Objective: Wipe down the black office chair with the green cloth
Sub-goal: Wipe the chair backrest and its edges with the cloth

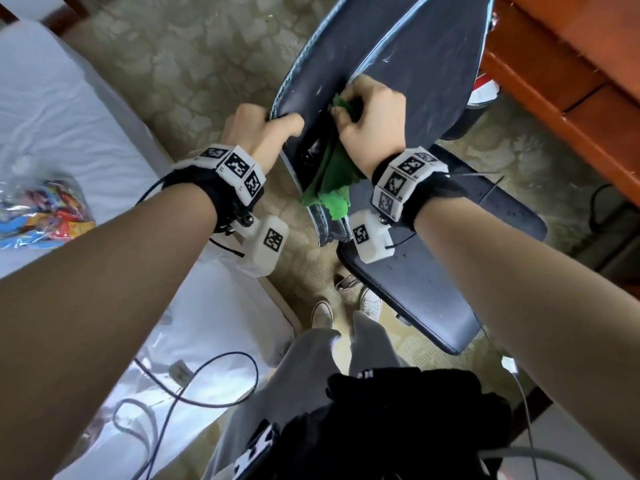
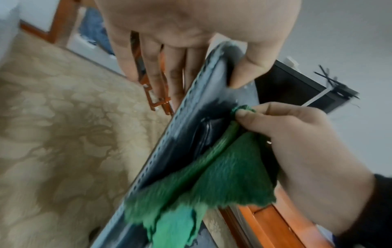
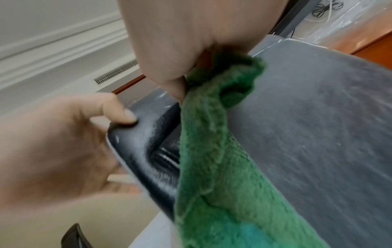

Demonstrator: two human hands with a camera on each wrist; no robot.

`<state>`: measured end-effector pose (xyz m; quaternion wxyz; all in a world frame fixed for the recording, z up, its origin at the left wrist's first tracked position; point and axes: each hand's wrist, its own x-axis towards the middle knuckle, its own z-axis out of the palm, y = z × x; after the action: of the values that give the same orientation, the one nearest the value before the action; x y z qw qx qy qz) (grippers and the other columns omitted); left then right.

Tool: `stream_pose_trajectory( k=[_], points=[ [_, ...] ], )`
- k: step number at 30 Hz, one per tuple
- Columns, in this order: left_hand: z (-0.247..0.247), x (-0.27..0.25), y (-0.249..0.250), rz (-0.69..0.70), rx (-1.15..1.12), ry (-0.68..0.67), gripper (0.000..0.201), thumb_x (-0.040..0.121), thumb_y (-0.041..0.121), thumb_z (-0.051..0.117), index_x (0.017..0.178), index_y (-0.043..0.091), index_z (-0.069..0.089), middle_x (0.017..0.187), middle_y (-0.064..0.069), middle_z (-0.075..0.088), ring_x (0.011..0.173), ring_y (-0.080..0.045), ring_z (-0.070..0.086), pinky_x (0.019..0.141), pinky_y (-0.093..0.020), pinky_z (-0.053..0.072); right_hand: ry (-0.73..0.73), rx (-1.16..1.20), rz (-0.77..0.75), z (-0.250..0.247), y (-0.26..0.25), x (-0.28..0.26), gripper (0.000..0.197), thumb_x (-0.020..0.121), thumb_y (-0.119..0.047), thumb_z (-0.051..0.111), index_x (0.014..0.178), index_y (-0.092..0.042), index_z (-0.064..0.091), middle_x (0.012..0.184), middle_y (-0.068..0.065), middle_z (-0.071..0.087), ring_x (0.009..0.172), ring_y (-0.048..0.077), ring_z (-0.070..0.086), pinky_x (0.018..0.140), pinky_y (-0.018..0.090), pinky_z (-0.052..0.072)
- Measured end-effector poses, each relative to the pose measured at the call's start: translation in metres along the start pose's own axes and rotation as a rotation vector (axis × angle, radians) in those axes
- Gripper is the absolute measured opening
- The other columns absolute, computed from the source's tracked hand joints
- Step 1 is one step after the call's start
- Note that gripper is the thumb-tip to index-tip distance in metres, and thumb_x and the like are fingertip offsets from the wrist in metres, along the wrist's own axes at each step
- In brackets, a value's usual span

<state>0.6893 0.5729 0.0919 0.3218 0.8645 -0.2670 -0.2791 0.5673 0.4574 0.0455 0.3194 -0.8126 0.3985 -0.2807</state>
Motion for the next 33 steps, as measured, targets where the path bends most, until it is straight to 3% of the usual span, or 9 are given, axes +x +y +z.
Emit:
stream_pose_trajectory(
  k=[4,7,9,13,18,21,26,29,33],
  points=[
    [-0.01,0.024,0.03,0.035,0.144,-0.075,0.044,0.066,0.052,0.073,0.074,0.011,0.059,0.068,0.0,0.053,0.062,-0.021,0.05,0.053,-0.028,0.033,-0.056,-0.013,-0.118,0.006,0.003,-0.021,0.009,0.077,-0.014,0.062,0.084,-0.009,0.065,0.084,0.003,0.066,0.081,0.024,0.061,0.076,0.032,0.047],
    [-0.007,0.044,0.054,0.036,0.327,-0.145,0.071,0.053,0.052,0.075,0.104,0.006,0.06,0.094,-0.007,0.062,0.079,-0.026,0.06,0.063,-0.028,0.041,-0.038,-0.028,-0.131,0.006,0.0,-0.015,0.011,0.074,-0.015,0.06,0.083,-0.01,0.064,0.083,0.003,0.065,0.079,0.026,0.06,0.073,0.036,0.048],
    [-0.005,0.051,0.062,0.03,0.417,-0.174,0.079,0.047,0.052,0.073,0.109,0.005,0.058,0.094,-0.008,0.062,0.076,-0.026,0.06,0.063,-0.03,0.043,-0.049,-0.039,-0.14,0.005,-0.002,-0.01,0.01,0.071,-0.013,0.061,0.081,-0.009,0.062,0.081,0.004,0.063,0.077,0.026,0.058,0.068,0.034,0.047],
    [-0.003,0.06,0.06,0.026,0.458,-0.176,0.05,0.057,0.044,0.078,0.082,0.008,0.053,0.075,-0.004,0.054,0.064,-0.023,0.052,0.055,-0.029,0.037,-0.03,-0.052,-0.071,0.001,0.003,0.008,0.012,0.07,-0.016,0.059,0.08,-0.011,0.061,0.08,0.004,0.063,0.074,0.026,0.058,0.065,0.033,0.047],
    [-0.005,0.062,0.059,-0.006,0.504,-0.18,0.066,0.042,0.057,0.074,0.082,0.01,0.053,0.081,-0.005,0.056,0.074,-0.027,0.058,0.063,-0.033,0.047,0.038,-0.102,0.143,-0.02,0.013,0.063,0.012,0.075,-0.019,0.057,0.084,-0.013,0.064,0.083,0.004,0.069,0.08,0.026,0.062,0.072,0.03,0.045],
    [-0.008,0.064,0.062,-0.021,0.525,-0.207,0.063,0.044,0.056,0.077,0.079,0.01,0.053,0.079,-0.007,0.059,0.072,-0.027,0.059,0.067,-0.036,0.05,0.017,-0.086,0.118,-0.018,0.012,0.06,0.01,0.073,-0.017,0.057,0.08,-0.013,0.062,0.078,0.003,0.067,0.075,0.026,0.06,0.069,0.029,0.044],
    [-0.007,0.066,0.059,-0.012,0.515,-0.189,0.07,0.03,0.06,0.073,0.077,0.01,0.057,0.073,-0.007,0.058,0.071,-0.029,0.061,0.063,-0.038,0.047,-0.068,0.016,-0.044,0.001,0.005,0.021,0.006,0.068,-0.014,0.06,0.073,-0.01,0.058,0.071,0.004,0.063,0.064,0.024,0.056,0.062,0.033,0.043],
    [-0.007,0.064,0.06,-0.013,0.5,-0.192,0.067,0.033,0.057,0.073,0.078,0.01,0.058,0.072,-0.006,0.058,0.071,-0.027,0.061,0.062,-0.036,0.046,-0.116,-0.045,-0.048,-0.004,0.011,0.035,0.011,0.069,-0.019,0.057,0.077,-0.012,0.058,0.075,0.003,0.064,0.069,0.025,0.058,0.066,0.032,0.045],
    [-0.005,0.068,0.061,-0.017,0.491,-0.176,0.067,0.033,0.057,0.073,0.077,0.01,0.056,0.07,-0.004,0.054,0.067,-0.025,0.056,0.059,-0.032,0.042,-0.037,-0.116,0.03,-0.02,0.021,0.072,0.016,0.072,-0.022,0.055,0.085,-0.013,0.062,0.081,0.003,0.068,0.075,0.023,0.059,0.069,0.025,0.04]
  ],
)
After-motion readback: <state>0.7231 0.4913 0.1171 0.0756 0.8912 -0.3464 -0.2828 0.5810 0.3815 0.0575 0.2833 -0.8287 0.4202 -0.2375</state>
